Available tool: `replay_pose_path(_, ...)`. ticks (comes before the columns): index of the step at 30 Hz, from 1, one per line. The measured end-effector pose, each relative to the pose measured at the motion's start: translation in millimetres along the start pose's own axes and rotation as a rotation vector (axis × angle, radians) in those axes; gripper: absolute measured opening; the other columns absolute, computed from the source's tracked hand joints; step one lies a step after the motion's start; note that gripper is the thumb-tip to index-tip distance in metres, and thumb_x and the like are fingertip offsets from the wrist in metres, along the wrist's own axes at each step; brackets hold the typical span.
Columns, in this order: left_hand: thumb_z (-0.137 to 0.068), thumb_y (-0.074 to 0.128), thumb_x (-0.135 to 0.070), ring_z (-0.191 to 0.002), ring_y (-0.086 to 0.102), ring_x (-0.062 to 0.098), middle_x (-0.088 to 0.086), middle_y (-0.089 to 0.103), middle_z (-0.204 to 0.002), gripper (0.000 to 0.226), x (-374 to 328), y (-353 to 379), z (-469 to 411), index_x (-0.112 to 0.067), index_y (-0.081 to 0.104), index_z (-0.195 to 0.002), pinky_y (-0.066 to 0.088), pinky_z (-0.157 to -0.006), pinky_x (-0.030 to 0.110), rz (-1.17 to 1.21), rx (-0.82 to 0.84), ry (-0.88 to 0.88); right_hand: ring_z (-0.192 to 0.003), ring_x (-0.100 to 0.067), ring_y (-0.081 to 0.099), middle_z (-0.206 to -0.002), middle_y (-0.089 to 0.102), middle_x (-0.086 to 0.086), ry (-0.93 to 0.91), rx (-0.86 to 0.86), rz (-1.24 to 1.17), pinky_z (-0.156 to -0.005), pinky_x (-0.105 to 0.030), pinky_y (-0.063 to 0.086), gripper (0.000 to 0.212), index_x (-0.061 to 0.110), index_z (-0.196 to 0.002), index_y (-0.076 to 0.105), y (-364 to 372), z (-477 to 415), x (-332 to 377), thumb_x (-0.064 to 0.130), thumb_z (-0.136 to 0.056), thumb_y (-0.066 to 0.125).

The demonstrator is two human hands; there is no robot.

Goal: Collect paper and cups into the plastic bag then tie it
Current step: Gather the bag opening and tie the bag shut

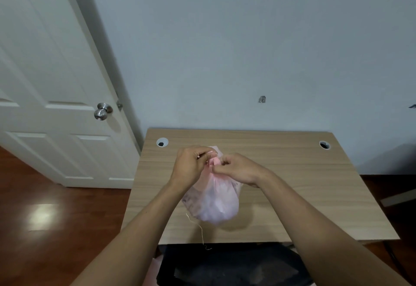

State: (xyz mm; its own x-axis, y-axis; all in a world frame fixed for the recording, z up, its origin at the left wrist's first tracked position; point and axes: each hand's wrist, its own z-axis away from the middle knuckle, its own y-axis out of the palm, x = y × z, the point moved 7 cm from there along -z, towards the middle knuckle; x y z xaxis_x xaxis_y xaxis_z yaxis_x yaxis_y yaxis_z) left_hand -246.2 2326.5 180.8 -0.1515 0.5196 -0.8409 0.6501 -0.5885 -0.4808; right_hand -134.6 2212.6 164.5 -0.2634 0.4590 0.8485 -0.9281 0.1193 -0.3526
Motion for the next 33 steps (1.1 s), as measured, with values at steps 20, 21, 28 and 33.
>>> replay_pose_path(20, -0.094, 0.083, -0.015, -0.077, 0.071, 0.021, 0.018, 0.082, -0.092, 0.009, 88, 37, 36, -0.006, 0.086, -0.094, 0.066, -0.092, 0.041, 0.428, 0.097, -0.598, -0.067, -0.021, 0.067, -0.072, 0.077, 0.004, -0.099, -0.284, 0.199, -0.068, -0.033, 0.045, 0.043, 0.019, -0.072, 0.082, 1, 1, -50, 0.04, -0.107, 0.067)
replay_pose_path(21, -0.094, 0.083, -0.015, -0.076, 0.071, 0.021, 0.019, 0.081, -0.093, 0.011, 95, 41, 41, -0.004, 0.085, -0.094, 0.065, -0.093, 0.042, 0.437, 0.1, -0.636, -0.063, -0.014, 0.066, -0.067, 0.075, 0.008, -0.083, -0.298, 0.211, -0.066, -0.031, 0.045, 0.04, 0.019, -0.075, 0.085, 3, 1, -58, 0.037, -0.106, 0.068)
replay_pose_path(28, -0.092, 0.084, -0.012, -0.064, 0.067, 0.02, 0.02, 0.079, -0.08, 0.013, 130, 70, 71, 0.001, 0.084, -0.09, 0.062, -0.066, 0.026, 0.376, 0.087, -0.767, -0.048, -0.003, 0.051, -0.043, 0.049, 0.008, 0.097, -0.349, 0.317, -0.062, -0.026, 0.039, 0.044, 0.013, -0.068, 0.081, 27, 5, -113, 0.033, -0.104, 0.067)
replay_pose_path(33, -0.095, 0.081, -0.008, -0.052, 0.067, 0.016, 0.025, 0.079, -0.083, 0.017, 155, 66, 91, 0.006, 0.08, -0.085, 0.066, -0.063, 0.033, 0.272, -0.008, -0.848, -0.041, -0.007, 0.041, -0.039, 0.039, 0.005, 0.176, -0.356, 0.36, -0.055, -0.03, 0.037, 0.068, 0.016, -0.042, 0.042, 33, 6, -142, 0.035, -0.102, 0.069)
